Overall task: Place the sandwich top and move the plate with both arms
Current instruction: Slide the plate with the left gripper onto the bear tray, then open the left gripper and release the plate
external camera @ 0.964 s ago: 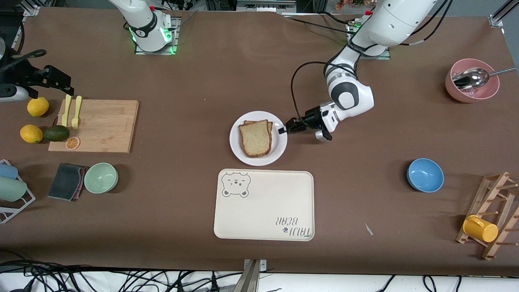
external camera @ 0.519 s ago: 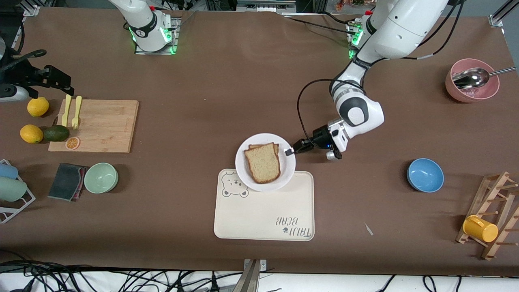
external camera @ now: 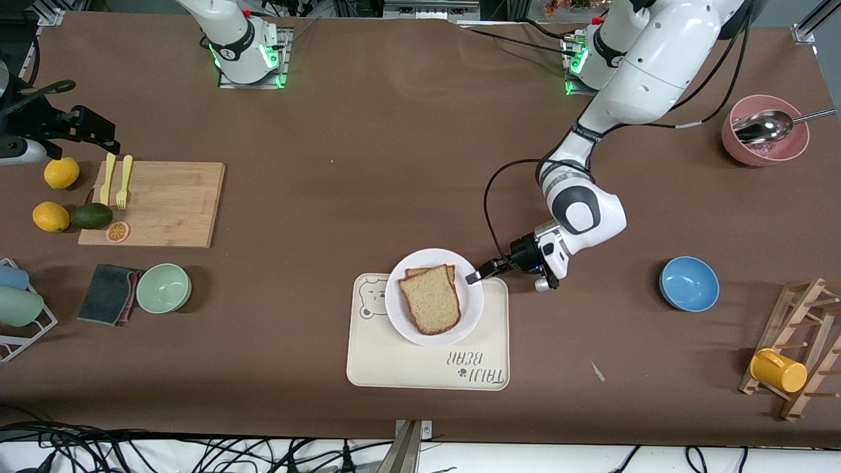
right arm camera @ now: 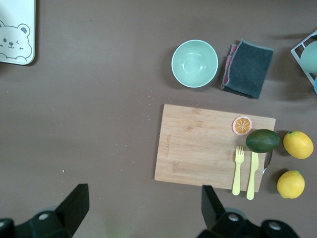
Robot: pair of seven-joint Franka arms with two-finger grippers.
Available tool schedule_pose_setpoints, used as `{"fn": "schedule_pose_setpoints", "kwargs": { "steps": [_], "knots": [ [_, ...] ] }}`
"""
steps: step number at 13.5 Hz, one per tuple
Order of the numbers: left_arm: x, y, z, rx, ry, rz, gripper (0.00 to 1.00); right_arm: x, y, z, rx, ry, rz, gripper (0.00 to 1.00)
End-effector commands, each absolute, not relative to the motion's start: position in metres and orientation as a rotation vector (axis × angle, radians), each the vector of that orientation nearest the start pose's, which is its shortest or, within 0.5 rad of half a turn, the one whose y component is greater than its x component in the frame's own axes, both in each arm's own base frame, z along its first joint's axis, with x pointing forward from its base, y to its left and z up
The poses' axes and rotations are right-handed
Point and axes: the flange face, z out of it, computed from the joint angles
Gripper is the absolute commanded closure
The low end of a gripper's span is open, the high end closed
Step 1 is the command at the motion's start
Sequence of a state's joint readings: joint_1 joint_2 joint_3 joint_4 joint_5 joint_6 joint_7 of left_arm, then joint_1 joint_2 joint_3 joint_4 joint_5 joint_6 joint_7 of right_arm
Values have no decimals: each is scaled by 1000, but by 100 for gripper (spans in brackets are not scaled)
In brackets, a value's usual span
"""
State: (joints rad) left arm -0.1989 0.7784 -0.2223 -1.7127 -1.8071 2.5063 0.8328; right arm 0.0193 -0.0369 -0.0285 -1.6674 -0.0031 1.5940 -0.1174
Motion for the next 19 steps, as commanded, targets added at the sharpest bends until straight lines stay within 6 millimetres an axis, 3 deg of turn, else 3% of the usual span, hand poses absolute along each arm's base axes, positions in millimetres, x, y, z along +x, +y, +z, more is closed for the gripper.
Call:
{"fn": "schedule_pose_setpoints", "kwargs": {
  "steps": [1, 7, 12, 14, 16, 19],
  "knots": [
    [642, -264, 138, 1992, 466, 226, 100, 543, -6, 606, -3139, -152, 61, 0],
    [674, -266, 118, 2030, 508, 277, 100, 543, -6, 606, -3139, -152, 61, 0],
    [674, -266, 118, 2029, 513, 273, 100, 543, -6, 606, -3139, -152, 61, 0],
    [676, -262, 120, 2038, 501, 281, 67, 543, -6, 606, -3139, -152, 61, 0],
    [679, -258, 122, 2051, 485, 287, 54, 543, -6, 606, -3139, -152, 61, 0],
    [679, -255, 130, 2049, 494, 286, 48, 543, -6, 606, -3139, -150, 61, 0]
  ]
}}
